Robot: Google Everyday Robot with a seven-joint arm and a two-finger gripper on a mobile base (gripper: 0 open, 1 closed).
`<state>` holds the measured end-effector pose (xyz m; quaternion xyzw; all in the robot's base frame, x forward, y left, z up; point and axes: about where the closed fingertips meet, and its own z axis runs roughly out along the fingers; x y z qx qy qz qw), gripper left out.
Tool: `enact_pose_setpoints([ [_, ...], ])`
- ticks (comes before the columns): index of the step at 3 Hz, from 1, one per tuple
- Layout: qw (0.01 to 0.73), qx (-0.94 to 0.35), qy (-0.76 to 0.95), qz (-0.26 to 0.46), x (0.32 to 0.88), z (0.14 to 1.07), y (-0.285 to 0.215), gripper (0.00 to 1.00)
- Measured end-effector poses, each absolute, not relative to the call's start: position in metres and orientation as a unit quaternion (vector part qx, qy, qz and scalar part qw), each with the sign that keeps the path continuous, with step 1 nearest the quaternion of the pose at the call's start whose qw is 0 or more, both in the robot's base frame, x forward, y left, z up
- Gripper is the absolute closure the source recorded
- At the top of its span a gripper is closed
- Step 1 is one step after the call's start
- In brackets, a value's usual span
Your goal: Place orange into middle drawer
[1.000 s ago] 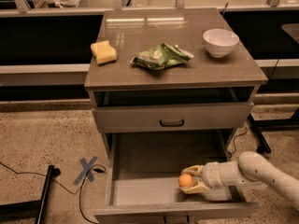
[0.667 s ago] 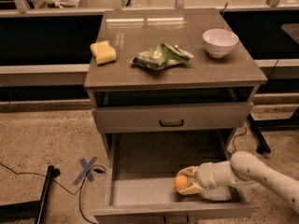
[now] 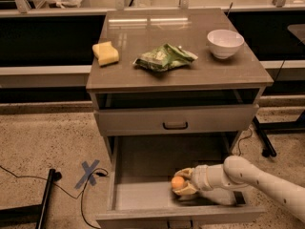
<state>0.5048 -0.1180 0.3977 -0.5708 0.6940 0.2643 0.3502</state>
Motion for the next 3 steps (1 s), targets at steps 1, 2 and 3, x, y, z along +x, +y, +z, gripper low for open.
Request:
enact_pose_setpoints([
  [1,0.359,-0.562,0.695,0.27,0.5136,0.3856,-0.1163,0.73],
  [2,0.358,-0.562,0.694,0.271,0.5126,0.3854,-0.1145,0.5],
  [3,0.357,-0.563,0.694,0.273,0.5119,0.3847,-0.1125,0.27],
])
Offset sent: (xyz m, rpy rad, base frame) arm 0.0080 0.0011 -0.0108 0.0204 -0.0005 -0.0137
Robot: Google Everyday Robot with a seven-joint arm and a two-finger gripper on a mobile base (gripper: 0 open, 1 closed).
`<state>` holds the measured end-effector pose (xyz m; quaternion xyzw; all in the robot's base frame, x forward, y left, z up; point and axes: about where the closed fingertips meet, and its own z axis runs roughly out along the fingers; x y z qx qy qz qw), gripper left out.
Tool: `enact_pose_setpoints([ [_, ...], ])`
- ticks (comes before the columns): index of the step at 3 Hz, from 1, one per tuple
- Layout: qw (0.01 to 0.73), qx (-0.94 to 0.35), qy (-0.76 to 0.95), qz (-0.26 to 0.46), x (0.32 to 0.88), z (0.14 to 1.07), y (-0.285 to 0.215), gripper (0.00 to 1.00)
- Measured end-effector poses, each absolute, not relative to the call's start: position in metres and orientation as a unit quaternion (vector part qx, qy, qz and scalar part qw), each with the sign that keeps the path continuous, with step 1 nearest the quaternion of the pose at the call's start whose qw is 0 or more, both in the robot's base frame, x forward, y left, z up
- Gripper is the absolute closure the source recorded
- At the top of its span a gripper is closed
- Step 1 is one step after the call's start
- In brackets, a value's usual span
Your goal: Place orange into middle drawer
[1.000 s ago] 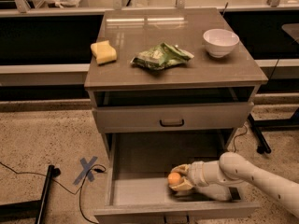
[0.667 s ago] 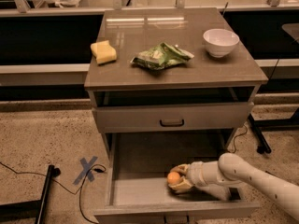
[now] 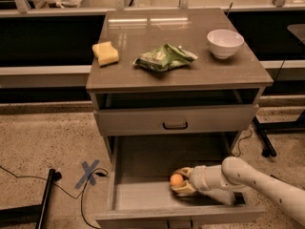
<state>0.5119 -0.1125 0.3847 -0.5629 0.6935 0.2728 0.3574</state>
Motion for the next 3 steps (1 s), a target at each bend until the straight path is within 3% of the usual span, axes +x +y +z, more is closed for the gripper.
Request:
enact_pose_setpoints([
  [1,0.351,-0.575,0.691,0.262,0.506,0.393,-0.11,0.04],
  [2,0.362,-0.583,0.681,0.256,0.496,0.415,-0.111,0.53],
  [3,0.394,-0.586,0.656,0.264,0.479,0.453,-0.117,0.36],
])
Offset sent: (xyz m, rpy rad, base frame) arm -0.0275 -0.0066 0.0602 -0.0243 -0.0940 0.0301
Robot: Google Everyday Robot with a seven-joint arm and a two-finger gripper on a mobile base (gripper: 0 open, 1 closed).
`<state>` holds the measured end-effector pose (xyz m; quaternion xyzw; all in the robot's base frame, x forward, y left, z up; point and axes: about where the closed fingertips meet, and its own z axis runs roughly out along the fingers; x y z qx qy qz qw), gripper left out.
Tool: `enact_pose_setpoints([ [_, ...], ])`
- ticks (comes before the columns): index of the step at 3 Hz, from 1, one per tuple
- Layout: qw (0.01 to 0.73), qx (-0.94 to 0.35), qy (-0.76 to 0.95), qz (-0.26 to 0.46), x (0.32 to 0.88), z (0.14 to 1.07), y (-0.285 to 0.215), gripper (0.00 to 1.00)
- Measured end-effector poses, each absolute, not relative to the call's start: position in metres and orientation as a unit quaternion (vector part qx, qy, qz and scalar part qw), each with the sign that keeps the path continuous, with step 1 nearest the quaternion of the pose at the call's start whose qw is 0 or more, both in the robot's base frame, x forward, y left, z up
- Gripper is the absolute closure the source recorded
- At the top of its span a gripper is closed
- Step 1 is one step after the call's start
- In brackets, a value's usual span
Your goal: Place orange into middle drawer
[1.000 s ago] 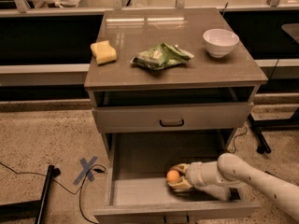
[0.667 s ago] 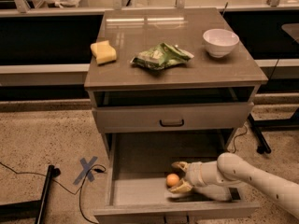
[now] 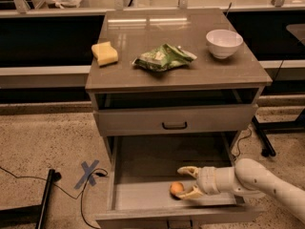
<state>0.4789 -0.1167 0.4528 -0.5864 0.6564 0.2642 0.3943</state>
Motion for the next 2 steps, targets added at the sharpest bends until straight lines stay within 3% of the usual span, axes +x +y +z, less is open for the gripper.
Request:
enact_pose_setpoints([
  [1,0.438,-0.584,0.626,0.273,0.45,0.497,-0.133,0.15],
  [2,0.445,-0.575,0.632,0.269,0.442,0.498,-0.148,0.0],
])
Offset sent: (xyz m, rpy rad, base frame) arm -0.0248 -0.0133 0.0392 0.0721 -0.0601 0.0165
